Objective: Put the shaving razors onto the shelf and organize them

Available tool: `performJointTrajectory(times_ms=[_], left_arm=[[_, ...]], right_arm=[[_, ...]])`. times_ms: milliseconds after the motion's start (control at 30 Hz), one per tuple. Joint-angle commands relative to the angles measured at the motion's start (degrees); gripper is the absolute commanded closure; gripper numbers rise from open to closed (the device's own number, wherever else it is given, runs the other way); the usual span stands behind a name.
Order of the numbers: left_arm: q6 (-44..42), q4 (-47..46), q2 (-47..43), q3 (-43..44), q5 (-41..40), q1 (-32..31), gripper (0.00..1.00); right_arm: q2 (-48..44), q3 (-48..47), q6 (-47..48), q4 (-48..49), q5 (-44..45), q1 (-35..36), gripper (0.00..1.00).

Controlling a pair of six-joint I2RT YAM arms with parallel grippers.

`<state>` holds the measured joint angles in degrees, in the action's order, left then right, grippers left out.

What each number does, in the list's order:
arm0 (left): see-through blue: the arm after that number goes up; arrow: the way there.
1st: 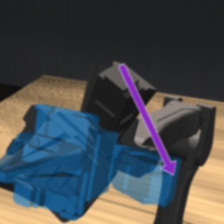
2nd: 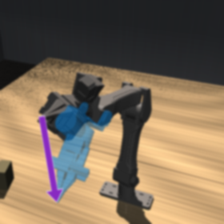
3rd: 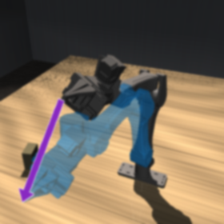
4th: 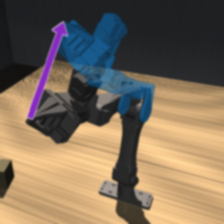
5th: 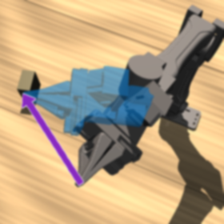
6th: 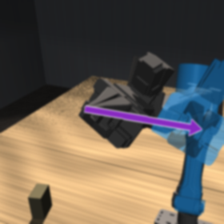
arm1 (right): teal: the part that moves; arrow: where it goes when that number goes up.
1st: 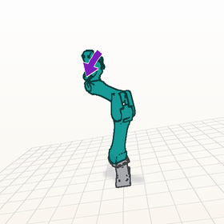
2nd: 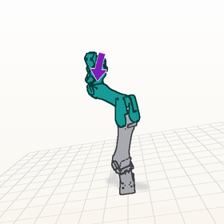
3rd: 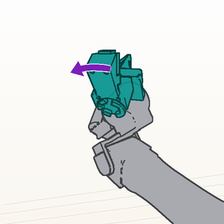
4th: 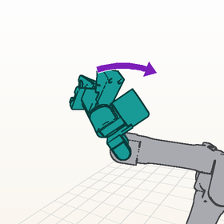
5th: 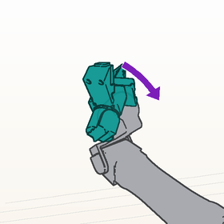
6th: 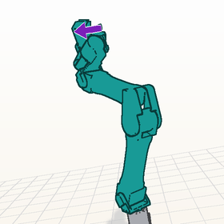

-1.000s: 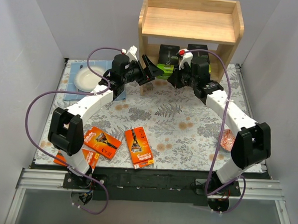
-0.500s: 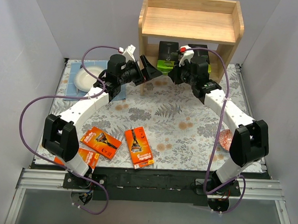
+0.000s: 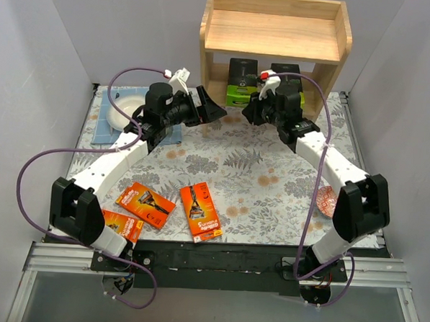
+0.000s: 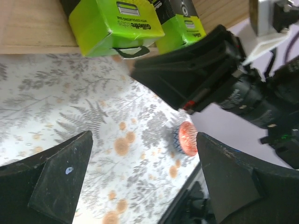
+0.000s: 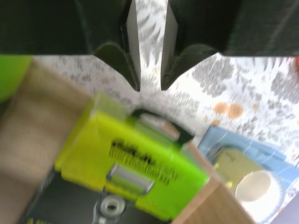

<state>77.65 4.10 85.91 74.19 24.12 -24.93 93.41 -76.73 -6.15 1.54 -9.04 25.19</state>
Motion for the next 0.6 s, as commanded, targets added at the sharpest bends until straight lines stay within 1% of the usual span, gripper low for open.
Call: performJointTrajectory(times_ms=[0,33,67,100,133,167,200,233,267,300,333,367,400,433,500,533,567], left_arm=[[-10.4,4.4,-6.3,-2.7,-0.9,1.5,0.06],[-13.0,6.5,-6.8,-3.3,-1.4,1.7,0.05],[-15.1,7.1,-7.6,-4.8,-0.8,2.2,0.04],[-16.9,7.6,-8.8,-5.5,-0.2,2.3,0.04],[-18.3,8.2,-9.6,-6.4,0.5,2.3,0.04],[-20.9,8.1,-10.2,-8.1,2.7,2.4,0.06],[-21.8,7.9,-10.8,-9.0,4.0,2.4,0.09],[-22.2,7.3,-11.4,-9.6,5.1,2.4,0.13],[-22.3,7.1,-11.4,-10.0,7.5,2.5,0.24],[-22.5,6.7,-11.2,-10.7,8.8,2.4,0.31],[-22.6,5.8,-10.6,-11.0,10.1,2.4,0.42],[-22.7,5.2,-10.2,-11.2,12.6,2.4,0.76],[-21.9,4.6,-9.7,-11.3,13.0,2.4,0.93],[-21.4,2.6,-8.8,-11.6,13.0,2.4,1.00],[-20.8,-0.1,-8.3,-12.2,10.8,2.3,1.00],[-20.6,-3.0,-8.0,-12.9,9.8,2.2,1.00],[-20.5,-3.7,-7.1,-13.0,8.9,1.9,1.00]], right_arm=[[-12.5,4.6,3.2,-6.3,-1.6,-0.1,0.64],[-14.7,6.0,4.2,-7.5,-1.1,-0.1,0.62],[-19.0,9.2,5.6,-8.7,2.1,-0.1,0.60],[-21.2,10.4,6.0,-10.0,3.6,-0.5,0.55],[-23.5,11.7,6.0,-12.0,4.3,-1.1,0.53],[-27.4,13.5,8.9,-13.1,5.1,-2.8,0.53],[-29.1,13.9,9.6,-14.7,6.5,-3.3,0.54],[-30.4,14.2,10.1,-17.4,8.6,-4.0,0.58],[-32.4,15.0,10.5,-18.8,12.2,-5.7,0.63],[-33.1,15.5,11.2,-19.6,13.0,-6.9,0.77],[-33.7,16.0,11.2,-20.2,13.2,-8.6,0.85],[-34.8,16.6,10.6,-20.3,12.4,-12.4,0.91],[-35.0,17.2,9.2,-20.5,11.7,-14.2,0.99],[-35.0,17.5,8.8,-20.5,11.0,-15.5,0.99],[-34.9,18.5,8.4,-19.0,9.5,-16.7,0.99],[-34.9,19.2,8.0,-17.9,9.5,-16.7,0.99],[-34.7,19.8,7.8,-16.7,6.3,-16.7,0.99]])
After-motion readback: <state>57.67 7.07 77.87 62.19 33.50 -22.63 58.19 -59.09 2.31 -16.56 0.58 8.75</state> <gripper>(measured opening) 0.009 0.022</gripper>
